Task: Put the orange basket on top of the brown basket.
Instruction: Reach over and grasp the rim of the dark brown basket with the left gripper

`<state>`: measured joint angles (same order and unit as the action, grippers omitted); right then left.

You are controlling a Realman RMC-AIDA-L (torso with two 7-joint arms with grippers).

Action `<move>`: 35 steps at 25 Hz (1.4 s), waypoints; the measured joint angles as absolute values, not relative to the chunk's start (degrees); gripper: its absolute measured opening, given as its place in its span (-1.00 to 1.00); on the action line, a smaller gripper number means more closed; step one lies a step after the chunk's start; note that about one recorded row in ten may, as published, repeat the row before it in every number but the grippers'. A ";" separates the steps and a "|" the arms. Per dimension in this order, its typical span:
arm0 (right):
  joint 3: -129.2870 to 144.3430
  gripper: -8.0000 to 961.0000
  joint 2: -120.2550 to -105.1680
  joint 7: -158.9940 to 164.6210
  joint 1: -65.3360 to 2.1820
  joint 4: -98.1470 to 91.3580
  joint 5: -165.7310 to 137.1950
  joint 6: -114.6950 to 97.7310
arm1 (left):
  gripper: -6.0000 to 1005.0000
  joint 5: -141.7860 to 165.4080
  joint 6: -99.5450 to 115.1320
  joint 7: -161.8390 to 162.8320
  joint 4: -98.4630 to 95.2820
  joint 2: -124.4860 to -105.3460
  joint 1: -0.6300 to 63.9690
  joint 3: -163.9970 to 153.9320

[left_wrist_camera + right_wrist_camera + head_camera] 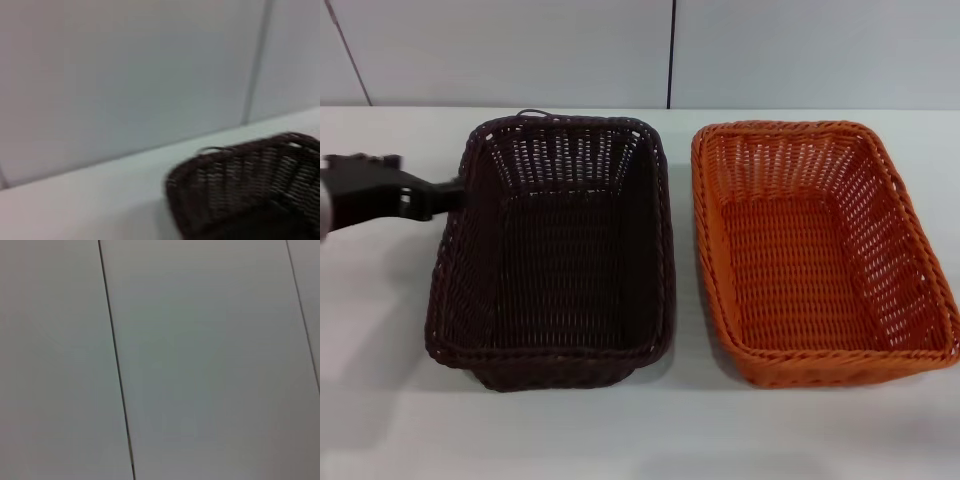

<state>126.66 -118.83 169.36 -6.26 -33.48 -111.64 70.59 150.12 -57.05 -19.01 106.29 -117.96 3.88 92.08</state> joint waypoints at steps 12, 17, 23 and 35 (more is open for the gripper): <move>126.56 0.42 -118.81 169.36 -6.57 -31.80 -111.61 69.94 | 0.59 152.84 -61.65 -16.45 100.61 -118.14 10.23 90.30; 126.55 0.42 -118.74 169.36 -6.73 -31.62 -111.61 69.70 | 0.59 157.25 -61.36 -13.83 97.68 -118.16 12.25 89.81; 126.55 0.42 -118.74 169.36 -6.89 -31.63 -111.61 69.34 | 0.59 158.81 -61.33 -13.03 94.75 -118.16 14.11 89.83; 126.57 0.42 -118.74 169.36 -7.30 -31.33 -111.61 69.21 | 0.51 158.88 -60.60 -11.62 85.92 -118.21 18.87 90.12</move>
<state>126.57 -118.74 169.36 -7.30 -31.33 -111.61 69.21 158.88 -60.60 -11.62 85.92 -118.21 18.87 90.12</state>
